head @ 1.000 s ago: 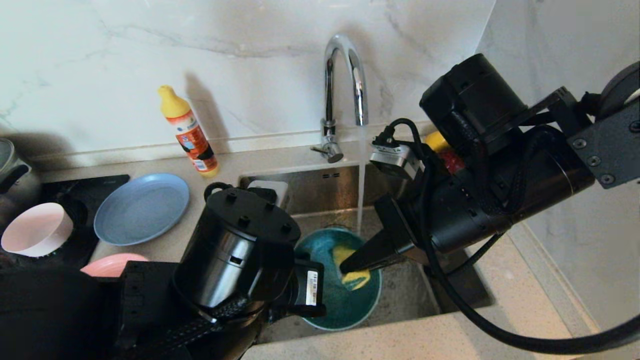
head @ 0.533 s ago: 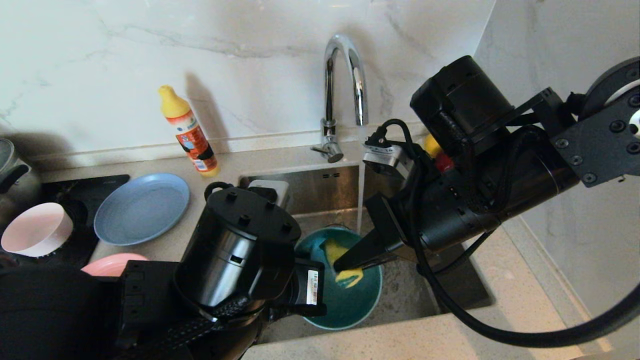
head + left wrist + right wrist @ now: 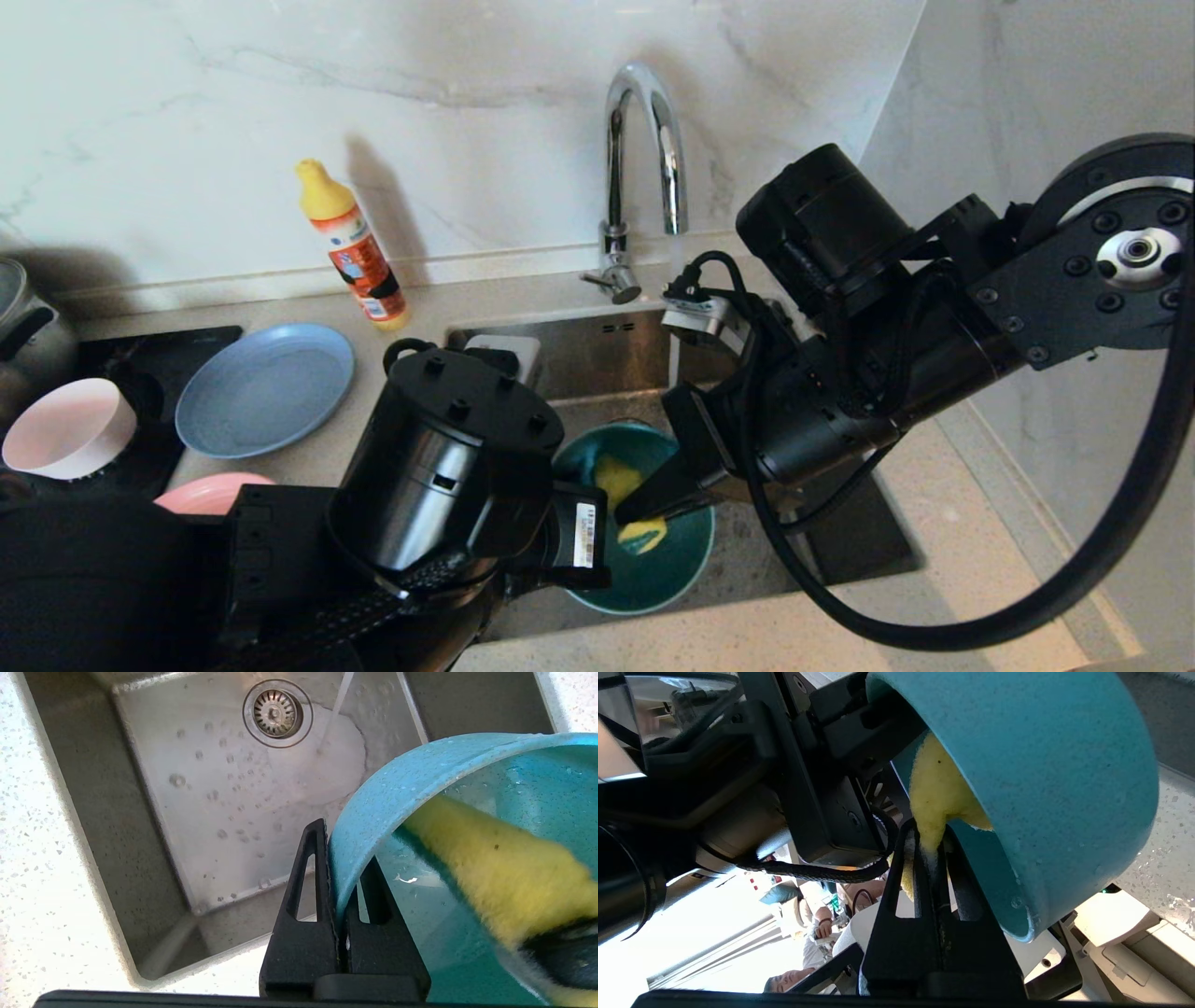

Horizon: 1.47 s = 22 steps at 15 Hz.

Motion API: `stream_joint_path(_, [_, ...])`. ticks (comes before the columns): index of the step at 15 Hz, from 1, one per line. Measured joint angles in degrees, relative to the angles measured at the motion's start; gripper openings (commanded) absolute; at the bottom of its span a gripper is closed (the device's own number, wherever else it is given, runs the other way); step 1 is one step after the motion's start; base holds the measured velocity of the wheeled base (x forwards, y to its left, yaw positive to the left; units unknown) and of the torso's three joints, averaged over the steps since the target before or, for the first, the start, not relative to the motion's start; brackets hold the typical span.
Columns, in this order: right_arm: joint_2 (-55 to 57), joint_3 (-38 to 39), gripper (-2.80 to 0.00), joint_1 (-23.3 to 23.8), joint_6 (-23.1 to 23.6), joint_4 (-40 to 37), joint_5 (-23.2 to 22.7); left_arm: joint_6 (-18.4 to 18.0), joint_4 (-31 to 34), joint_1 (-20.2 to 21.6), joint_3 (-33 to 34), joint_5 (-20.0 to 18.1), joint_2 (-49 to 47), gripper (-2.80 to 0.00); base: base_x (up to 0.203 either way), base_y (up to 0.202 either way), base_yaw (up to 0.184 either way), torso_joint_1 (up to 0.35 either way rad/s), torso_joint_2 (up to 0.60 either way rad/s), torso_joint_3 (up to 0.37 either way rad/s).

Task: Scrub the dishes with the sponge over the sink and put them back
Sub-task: Wipe the bowl

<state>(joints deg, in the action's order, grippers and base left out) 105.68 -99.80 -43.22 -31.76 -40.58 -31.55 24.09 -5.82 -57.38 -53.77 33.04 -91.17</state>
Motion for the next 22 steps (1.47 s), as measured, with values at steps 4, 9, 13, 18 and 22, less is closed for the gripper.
stream_joint_path(4, [-0.94, -0.7, -2.8, 1.11, 0.01, 0.15, 0.1, 0.01, -0.02, 0.0, 0.15, -0.02, 0.0, -2.8, 0.0, 0.0, 0.0, 0.0, 0.0, 0.0])
stream_joint_path(9, [-3.11, -1.43, -2.8, 2.55, 0.01, -0.16, 0.18, 0.0, -0.05, 0.0, 0.06, -0.02, -0.04, -2.8, 0.0, 0.0, 0.0, 0.0, 0.0, 0.0])
stream_joint_path(13, [-5.19, -1.05, -2.8, 4.33, 0.09, -2.39, 0.38, 0.0, -0.08, 0.0, 0.31, -0.03, 0.05, -2.8, 0.0, 0.0, 0.0, 0.0, 0.0, 0.0])
stream_joint_path(18, [-7.23, -0.58, -2.8, 4.9, 0.12, -4.67, 0.3, 0.11, -0.11, 0.07, 0.35, 0.06, 0.24, -2.8, 0.0, 0.0, 0.0, 0.0, 0.0, 0.0])
stream_joint_path(22, [-7.89, -0.41, -2.8, 3.95, 0.12, -5.8, 0.11, 0.11, -0.16, 0.11, -0.13, 0.1, 0.24, -2.8, 0.0, 0.0, 0.0, 0.0, 0.0, 0.0])
